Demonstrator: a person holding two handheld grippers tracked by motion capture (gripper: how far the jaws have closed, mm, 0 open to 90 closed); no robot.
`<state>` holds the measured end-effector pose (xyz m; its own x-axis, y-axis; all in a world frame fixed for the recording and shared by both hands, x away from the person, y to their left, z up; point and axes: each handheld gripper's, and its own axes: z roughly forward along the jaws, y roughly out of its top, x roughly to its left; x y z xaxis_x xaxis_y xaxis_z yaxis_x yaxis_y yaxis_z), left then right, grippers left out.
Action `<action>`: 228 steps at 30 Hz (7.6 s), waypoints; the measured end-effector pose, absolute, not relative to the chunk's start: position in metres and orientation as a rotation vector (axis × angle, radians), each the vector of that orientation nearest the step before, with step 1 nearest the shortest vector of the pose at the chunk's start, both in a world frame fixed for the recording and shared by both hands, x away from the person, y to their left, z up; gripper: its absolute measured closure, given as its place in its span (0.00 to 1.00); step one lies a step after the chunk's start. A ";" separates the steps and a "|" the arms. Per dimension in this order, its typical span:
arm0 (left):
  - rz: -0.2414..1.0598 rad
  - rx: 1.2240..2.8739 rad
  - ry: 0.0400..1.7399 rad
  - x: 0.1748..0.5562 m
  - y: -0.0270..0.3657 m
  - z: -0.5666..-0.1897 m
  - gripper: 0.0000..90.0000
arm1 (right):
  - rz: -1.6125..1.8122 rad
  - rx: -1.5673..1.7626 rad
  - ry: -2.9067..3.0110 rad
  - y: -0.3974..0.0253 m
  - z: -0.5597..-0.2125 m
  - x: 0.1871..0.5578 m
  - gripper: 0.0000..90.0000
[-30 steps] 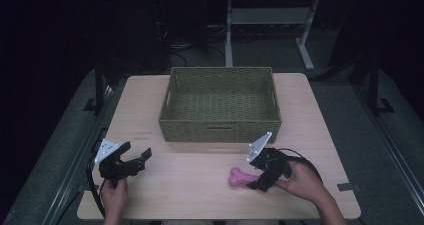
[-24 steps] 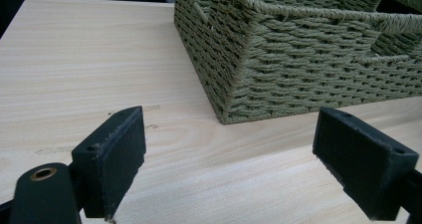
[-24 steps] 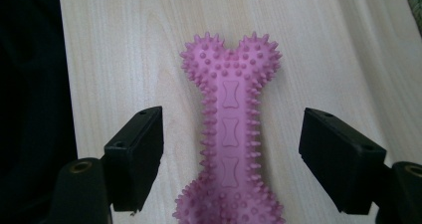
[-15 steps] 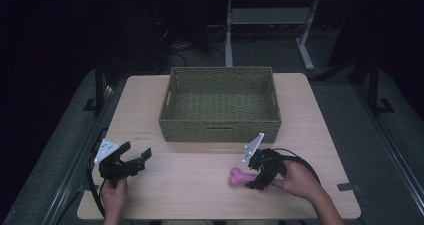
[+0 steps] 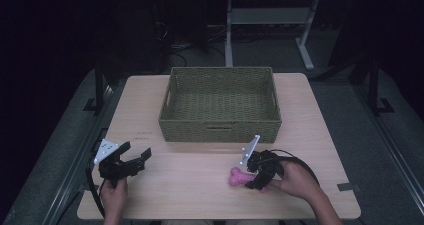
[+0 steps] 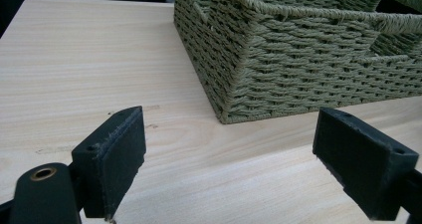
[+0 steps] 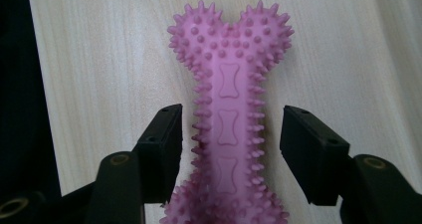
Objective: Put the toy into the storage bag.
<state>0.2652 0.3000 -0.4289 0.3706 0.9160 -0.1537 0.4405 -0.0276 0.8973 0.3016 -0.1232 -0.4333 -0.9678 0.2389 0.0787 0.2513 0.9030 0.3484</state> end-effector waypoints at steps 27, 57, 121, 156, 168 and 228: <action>0.602 1.638 1.230 0.265 0.301 -0.428 0.14 | -0.499 -0.342 -3.050 -0.118 -0.437 0.300 0.61; 0.601 1.630 1.229 0.265 0.302 -0.428 0.14 | -0.537 -0.251 -3.034 -0.114 -0.403 0.316 0.65; 0.591 1.618 1.233 0.266 0.303 -0.428 0.14 | -0.649 -0.282 -2.978 -0.118 -0.316 0.403 0.65; 0.587 1.610 1.234 0.267 0.303 -0.428 0.14 | -0.657 -0.347 -2.985 -0.120 -0.294 0.465 0.65; 0.583 1.610 1.236 0.267 0.304 -0.429 0.14 | -0.621 -0.387 -2.980 -0.121 -0.308 0.483 0.65; 0.582 1.610 1.235 0.267 0.304 -0.429 0.14 | -0.506 -0.423 -2.940 -0.122 -0.366 0.500 0.65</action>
